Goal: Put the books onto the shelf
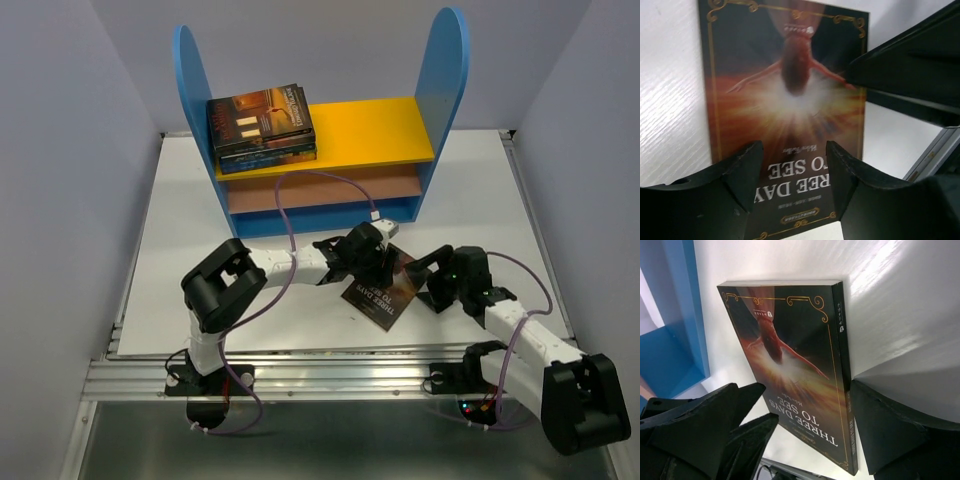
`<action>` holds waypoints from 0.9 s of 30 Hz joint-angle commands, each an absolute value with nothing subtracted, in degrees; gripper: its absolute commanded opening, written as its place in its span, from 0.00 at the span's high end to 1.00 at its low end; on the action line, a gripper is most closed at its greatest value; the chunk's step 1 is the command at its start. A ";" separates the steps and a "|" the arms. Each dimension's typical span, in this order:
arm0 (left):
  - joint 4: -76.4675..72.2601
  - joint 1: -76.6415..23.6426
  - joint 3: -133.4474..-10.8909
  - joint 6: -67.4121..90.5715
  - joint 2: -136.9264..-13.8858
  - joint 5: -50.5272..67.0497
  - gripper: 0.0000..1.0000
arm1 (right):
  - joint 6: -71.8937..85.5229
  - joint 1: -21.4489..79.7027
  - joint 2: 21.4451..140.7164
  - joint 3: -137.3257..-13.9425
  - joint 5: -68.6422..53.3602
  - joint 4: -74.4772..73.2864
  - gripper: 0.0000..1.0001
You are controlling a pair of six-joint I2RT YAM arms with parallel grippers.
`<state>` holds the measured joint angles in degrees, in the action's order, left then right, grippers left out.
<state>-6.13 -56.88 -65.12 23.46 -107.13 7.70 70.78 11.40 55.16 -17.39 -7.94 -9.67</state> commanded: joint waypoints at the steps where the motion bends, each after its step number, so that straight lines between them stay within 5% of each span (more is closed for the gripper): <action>1: -7.91 -56.69 -67.33 23.29 -107.75 8.44 0.40 | 73.65 13.01 59.41 -15.03 -5.97 -9.94 0.00; 6: -4.22 -55.90 -67.07 22.85 -110.39 4.83 0.52 | 73.92 13.01 57.84 -15.29 -3.70 -11.51 0.00; 14: -4.05 -53.44 -63.89 21.19 -103.27 0.62 0.50 | 73.65 13.01 56.16 -14.59 -3.43 -14.06 0.00; 27: -2.90 -51.50 -66.09 20.48 -109.42 1.65 0.49 | 71.37 13.01 57.65 -15.47 -3.95 -13.54 0.00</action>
